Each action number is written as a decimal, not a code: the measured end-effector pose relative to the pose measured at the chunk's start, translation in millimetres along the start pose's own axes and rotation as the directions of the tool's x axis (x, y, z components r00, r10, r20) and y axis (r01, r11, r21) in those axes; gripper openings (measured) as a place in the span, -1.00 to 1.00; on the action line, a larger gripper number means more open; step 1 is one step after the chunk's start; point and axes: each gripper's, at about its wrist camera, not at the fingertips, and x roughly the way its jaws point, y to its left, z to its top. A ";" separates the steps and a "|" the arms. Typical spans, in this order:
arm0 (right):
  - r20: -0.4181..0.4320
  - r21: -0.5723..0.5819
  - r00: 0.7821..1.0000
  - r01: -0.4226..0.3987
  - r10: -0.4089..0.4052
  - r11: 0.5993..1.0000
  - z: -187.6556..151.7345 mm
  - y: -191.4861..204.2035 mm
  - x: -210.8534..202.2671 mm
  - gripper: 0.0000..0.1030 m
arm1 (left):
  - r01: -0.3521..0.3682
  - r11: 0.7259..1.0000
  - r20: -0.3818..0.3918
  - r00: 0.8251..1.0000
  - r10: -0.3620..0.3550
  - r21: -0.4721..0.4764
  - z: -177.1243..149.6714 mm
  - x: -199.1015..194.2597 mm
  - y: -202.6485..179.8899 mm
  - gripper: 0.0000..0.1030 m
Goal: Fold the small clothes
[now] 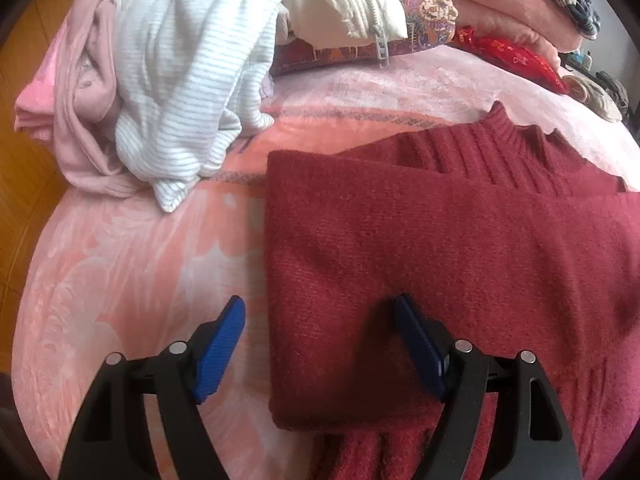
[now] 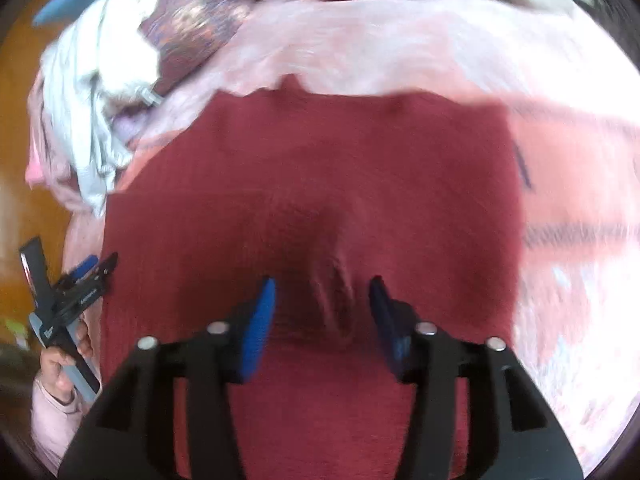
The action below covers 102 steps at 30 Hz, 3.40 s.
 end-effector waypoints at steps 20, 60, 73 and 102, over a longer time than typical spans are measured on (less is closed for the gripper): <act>0.033 -0.132 0.999 -0.002 0.006 0.991 20.3 24.1 4.2 -0.89 | 0.087 0.996 0.006 0.996 -0.087 0.035 2.8 -8.0 -27.4 0.61; 0.126 -0.010 0.980 0.158 -0.155 0.987 -2.5 -34.1 -37.5 0.03 | -0.042 0.985 0.042 0.998 0.036 0.169 -48.2 -24.0 -14.7 0.70; 0.098 0.023 0.992 0.075 -0.077 0.997 -2.7 -36.1 -33.2 0.04 | 0.161 0.985 0.017 0.987 -0.160 -0.067 -34.2 -10.3 19.3 -0.45; 0.030 0.051 0.999 0.033 -0.034 0.998 2.3 -30.8 -10.8 0.22 | 0.281 0.952 -0.076 0.954 -0.291 -0.125 7.6 13.7 32.5 0.66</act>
